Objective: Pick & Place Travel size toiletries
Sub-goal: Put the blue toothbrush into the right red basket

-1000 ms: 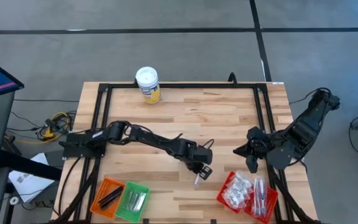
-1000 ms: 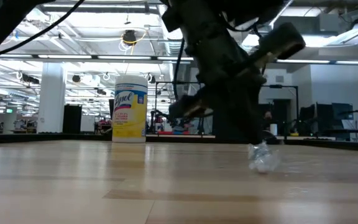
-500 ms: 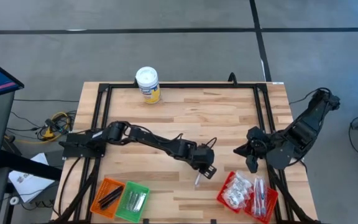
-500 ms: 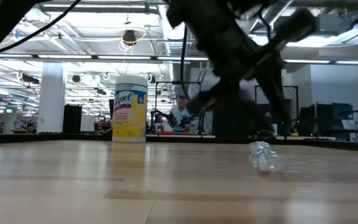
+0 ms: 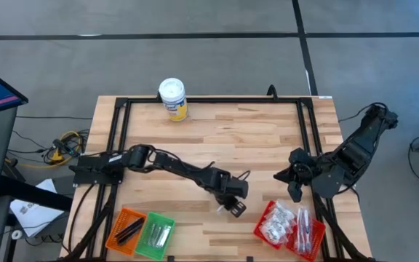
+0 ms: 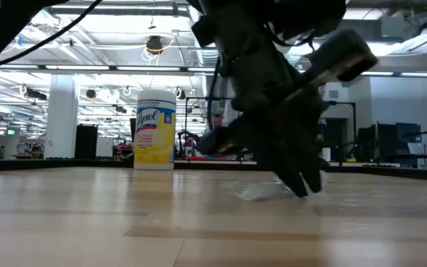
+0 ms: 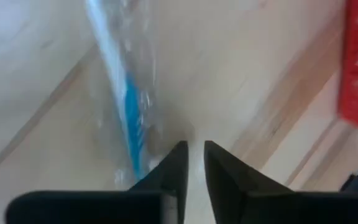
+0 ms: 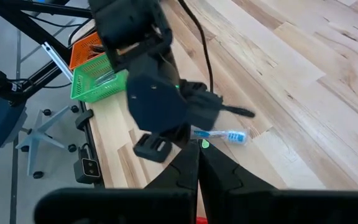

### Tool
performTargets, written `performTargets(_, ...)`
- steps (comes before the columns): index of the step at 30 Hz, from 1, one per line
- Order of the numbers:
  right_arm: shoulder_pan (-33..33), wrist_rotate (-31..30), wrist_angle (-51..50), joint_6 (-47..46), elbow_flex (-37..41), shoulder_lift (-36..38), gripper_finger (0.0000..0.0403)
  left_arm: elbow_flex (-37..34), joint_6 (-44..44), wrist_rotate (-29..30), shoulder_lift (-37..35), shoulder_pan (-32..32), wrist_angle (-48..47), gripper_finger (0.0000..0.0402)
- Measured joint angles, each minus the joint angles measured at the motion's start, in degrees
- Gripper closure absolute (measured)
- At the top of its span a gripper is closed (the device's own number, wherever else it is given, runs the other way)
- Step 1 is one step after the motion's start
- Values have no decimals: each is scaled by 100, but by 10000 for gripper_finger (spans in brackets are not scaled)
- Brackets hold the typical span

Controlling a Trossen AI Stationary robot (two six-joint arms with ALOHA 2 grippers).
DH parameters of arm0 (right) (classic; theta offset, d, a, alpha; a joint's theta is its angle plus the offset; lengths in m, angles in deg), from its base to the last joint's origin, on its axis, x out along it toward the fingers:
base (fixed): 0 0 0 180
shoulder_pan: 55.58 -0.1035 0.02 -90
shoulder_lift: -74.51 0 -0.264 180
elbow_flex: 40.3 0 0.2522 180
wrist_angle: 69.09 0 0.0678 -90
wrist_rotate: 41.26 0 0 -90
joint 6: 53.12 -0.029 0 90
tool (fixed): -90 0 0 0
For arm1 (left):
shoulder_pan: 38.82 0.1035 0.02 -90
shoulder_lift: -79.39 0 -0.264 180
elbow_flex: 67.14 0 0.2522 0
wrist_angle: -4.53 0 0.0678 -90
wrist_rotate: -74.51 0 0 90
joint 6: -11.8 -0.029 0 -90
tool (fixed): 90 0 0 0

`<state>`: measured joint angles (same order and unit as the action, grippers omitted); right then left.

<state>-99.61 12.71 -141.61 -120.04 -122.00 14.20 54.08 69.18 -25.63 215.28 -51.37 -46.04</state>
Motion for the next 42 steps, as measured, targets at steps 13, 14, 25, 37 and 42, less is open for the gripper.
performTargets(13,0,9,-28,0,0,0,403,4,-1101,1628,-693,-127,-507,356)
performTargets(14,0,9,-46,0,0,0,403,4,-1159,1743,-694,-146,-510,348)
performTargets(25,-7,11,-85,6,0,0,403,-352,-1042,1687,-607,-129,-345,198)
performTargets(37,-4,13,-84,138,0,0,403,-1059,-766,1375,-653,-192,-25,175)
performTargets(42,79,11,-83,151,0,0,403,-1160,-765,1444,-656,-186,-60,224)
